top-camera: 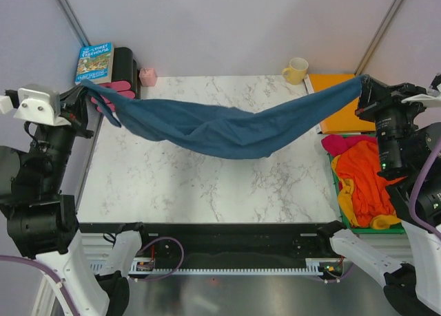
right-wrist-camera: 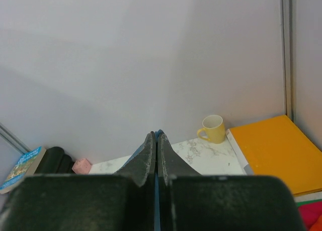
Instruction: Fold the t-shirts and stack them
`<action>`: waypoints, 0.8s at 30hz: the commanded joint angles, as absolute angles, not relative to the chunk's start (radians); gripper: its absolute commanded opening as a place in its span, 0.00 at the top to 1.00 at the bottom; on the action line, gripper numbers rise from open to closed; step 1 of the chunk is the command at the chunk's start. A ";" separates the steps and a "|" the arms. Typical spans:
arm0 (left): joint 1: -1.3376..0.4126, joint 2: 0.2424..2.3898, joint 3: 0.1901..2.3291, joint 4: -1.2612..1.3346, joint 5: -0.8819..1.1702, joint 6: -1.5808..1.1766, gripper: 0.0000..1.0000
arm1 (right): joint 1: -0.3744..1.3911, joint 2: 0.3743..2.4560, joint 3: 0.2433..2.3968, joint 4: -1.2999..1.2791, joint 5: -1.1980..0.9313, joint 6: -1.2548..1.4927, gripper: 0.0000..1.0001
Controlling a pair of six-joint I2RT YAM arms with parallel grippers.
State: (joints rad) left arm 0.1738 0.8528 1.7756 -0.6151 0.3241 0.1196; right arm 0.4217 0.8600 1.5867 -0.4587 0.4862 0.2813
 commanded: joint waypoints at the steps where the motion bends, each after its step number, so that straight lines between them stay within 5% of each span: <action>1: 0.179 0.838 1.834 -0.610 0.314 0.100 0.98 | 0.420 0.845 1.644 -0.478 0.459 0.261 1.00; 7: 0.178 0.844 1.881 -0.650 0.337 0.075 0.98 | 0.419 0.888 1.681 -0.495 0.445 0.265 1.00; 17: 0.178 0.992 1.386 -0.459 0.396 0.069 0.98 | 0.414 1.213 1.416 -0.307 0.492 0.327 1.00; 24: 0.169 1.279 1.420 -0.313 0.364 0.067 0.98 | 0.408 1.534 1.601 -0.241 0.563 0.292 1.00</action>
State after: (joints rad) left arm 0.1738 1.2236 1.3567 -0.4839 0.3683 0.0944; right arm 0.4149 1.4578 1.4559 -0.3286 0.4915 0.3080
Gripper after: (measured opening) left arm 0.025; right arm 0.010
